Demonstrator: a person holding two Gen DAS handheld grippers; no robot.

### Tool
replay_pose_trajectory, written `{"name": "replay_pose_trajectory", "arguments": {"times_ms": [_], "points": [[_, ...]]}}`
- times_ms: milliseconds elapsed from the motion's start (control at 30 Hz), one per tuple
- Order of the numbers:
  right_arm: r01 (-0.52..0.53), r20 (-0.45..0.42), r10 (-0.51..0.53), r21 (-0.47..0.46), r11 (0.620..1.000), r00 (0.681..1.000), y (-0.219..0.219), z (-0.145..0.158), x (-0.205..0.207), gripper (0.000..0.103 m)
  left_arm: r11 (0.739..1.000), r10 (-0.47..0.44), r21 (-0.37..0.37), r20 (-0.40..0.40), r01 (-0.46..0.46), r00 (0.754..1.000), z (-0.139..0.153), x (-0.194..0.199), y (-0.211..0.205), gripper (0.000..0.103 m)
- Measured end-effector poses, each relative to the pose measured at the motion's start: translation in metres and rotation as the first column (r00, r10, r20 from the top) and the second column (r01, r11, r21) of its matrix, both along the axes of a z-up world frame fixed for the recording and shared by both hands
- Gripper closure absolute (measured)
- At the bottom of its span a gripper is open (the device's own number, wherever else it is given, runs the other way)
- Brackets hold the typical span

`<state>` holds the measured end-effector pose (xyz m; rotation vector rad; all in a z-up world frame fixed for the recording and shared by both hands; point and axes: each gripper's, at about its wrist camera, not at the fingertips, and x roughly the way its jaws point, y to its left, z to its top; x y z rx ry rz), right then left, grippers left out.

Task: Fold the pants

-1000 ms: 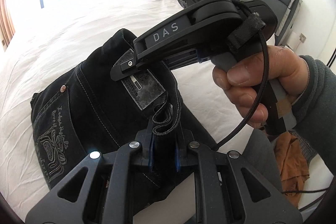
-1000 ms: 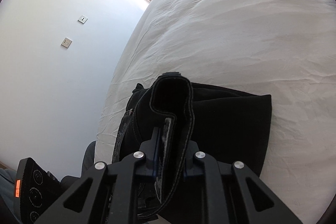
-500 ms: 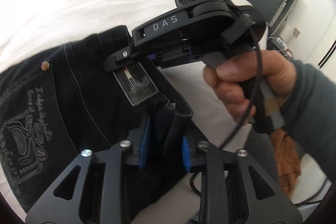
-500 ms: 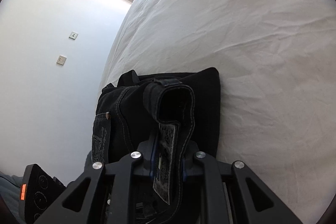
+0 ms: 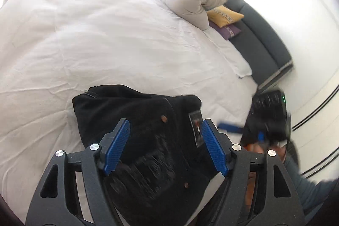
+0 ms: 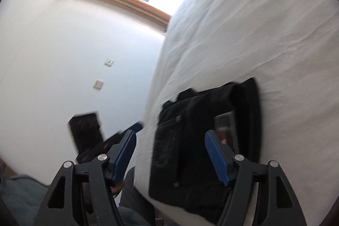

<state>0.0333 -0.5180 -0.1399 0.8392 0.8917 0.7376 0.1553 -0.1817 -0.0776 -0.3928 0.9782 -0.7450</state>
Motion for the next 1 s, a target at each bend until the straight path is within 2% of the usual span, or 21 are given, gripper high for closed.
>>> {"name": "replay_pose_trajectory", "arguments": {"times_ms": [33, 67, 167, 200, 233, 267, 300, 367, 433, 467, 533, 567, 600, 667, 733, 767, 800, 867, 933, 1000], "points": [[-0.032, 0.010, 0.032, 0.008, 0.999, 0.999, 0.009, 0.000, -0.006, 0.032, 0.999, -0.002, -0.032, -0.043, 0.000, 0.999, -0.012, 0.014, 0.003, 0.034], [-0.049, -0.003, 0.049, 0.006, 0.999, 0.999, 0.016, -0.006, -0.010, 0.032, 1.000, 0.002, -0.027, -0.068, -0.004, 0.998, -0.025, 0.027, 0.006, 0.035], [-0.040, -0.132, 0.037, -0.019, 0.999, 0.991, 0.023, -0.046, -0.009, 0.033, 0.999, 0.002, -0.045, -0.149, -0.009, 0.989, -0.066, 0.050, 0.003, 0.037], [-0.031, -0.177, 0.024, -0.035, 0.999, 0.984, 0.021, -0.061, -0.007, 0.050, 0.997, 0.012, -0.074, -0.166, -0.025, 0.986, -0.074, 0.053, 0.004, 0.037], [-0.015, -0.209, 0.003, -0.052, 0.999, 0.978, 0.018, -0.074, -0.006, 0.063, 0.994, 0.022, -0.101, -0.178, -0.040, 0.984, -0.080, 0.058, 0.007, 0.037], [0.012, -0.230, -0.023, -0.047, 0.999, 0.973, 0.011, -0.083, -0.006, 0.084, 0.993, 0.029, -0.107, -0.182, -0.049, 0.983, -0.084, 0.061, 0.007, 0.037], [0.035, -0.250, -0.039, -0.021, 0.999, 0.967, 0.004, -0.090, -0.006, 0.096, 0.994, 0.031, -0.098, -0.176, -0.049, 0.984, -0.090, 0.061, 0.006, 0.037], [0.044, -0.256, -0.045, -0.006, 0.999, 0.966, -0.004, -0.097, -0.007, 0.103, 0.999, 0.022, -0.042, -0.139, -0.028, 0.990, -0.093, 0.062, 0.000, 0.037], [0.042, -0.252, -0.046, -0.021, 0.999, 0.967, -0.006, -0.094, -0.009, 0.103, 1.000, 0.022, -0.001, -0.112, -0.022, 0.994, -0.084, 0.056, -0.003, 0.037], [0.044, -0.246, -0.053, -0.039, 0.998, 0.968, -0.007, -0.088, -0.011, 0.099, 1.000, 0.023, 0.009, -0.090, -0.022, 0.996, -0.074, 0.050, -0.003, 0.037], [0.038, -0.208, -0.045, -0.039, 0.999, 0.977, -0.007, -0.072, -0.015, 0.076, 0.999, -0.018, -0.046, -0.034, 0.016, 0.999, -0.049, 0.026, 0.002, 0.037], [0.021, -0.180, -0.022, -0.010, 1.000, 0.983, -0.003, -0.065, -0.018, 0.059, 0.997, -0.038, -0.067, -0.023, 0.036, 0.999, -0.041, 0.014, 0.003, 0.036], [-0.007, -0.145, 0.009, 0.014, 1.000, 0.989, 0.002, -0.056, -0.021, 0.052, 0.995, -0.060, -0.079, -0.024, 0.058, 0.998, -0.039, 0.002, 0.003, 0.036], [-0.061, -0.116, 0.064, 0.022, 0.998, 0.991, 0.012, -0.052, -0.022, 0.050, 0.990, -0.110, -0.094, -0.091, 0.101, 0.990, -0.058, -0.016, 0.002, 0.037], [-0.079, -0.161, 0.078, -0.002, 0.997, 0.984, 0.020, -0.065, -0.015, 0.050, 0.989, -0.114, -0.107, -0.129, 0.101, 0.985, -0.080, -0.032, 0.005, 0.037], [-0.080, -0.194, 0.077, -0.008, 0.997, 0.978, 0.021, -0.076, -0.012, 0.053, 0.988, -0.100, -0.132, -0.126, 0.083, 0.987, -0.086, -0.044, 0.010, 0.037], [-0.071, -0.211, 0.069, -0.001, 0.998, 0.975, 0.019, -0.083, -0.009, 0.064, 0.985, -0.091, -0.159, -0.122, 0.071, 0.988, -0.086, -0.050, 0.014, 0.037], [-0.037, -0.228, 0.040, 0.020, 0.999, 0.973, 0.007, -0.091, -0.009, 0.075, 0.976, -0.097, -0.204, -0.117, 0.072, 0.988, -0.085, -0.064, 0.022, 0.037], [-0.027, -0.228, 0.035, 0.038, 0.999, 0.973, 0.000, -0.093, -0.010, 0.075, 0.969, -0.130, -0.225, -0.096, 0.105, 0.987, -0.089, -0.075, 0.024, 0.037], [-0.027, -0.227, 0.038, 0.047, 0.999, 0.973, -0.004, -0.093, -0.012, 0.075, 0.968, -0.158, -0.210, -0.080, 0.138, 0.984, -0.091, -0.089, 0.018, 0.037]]}}
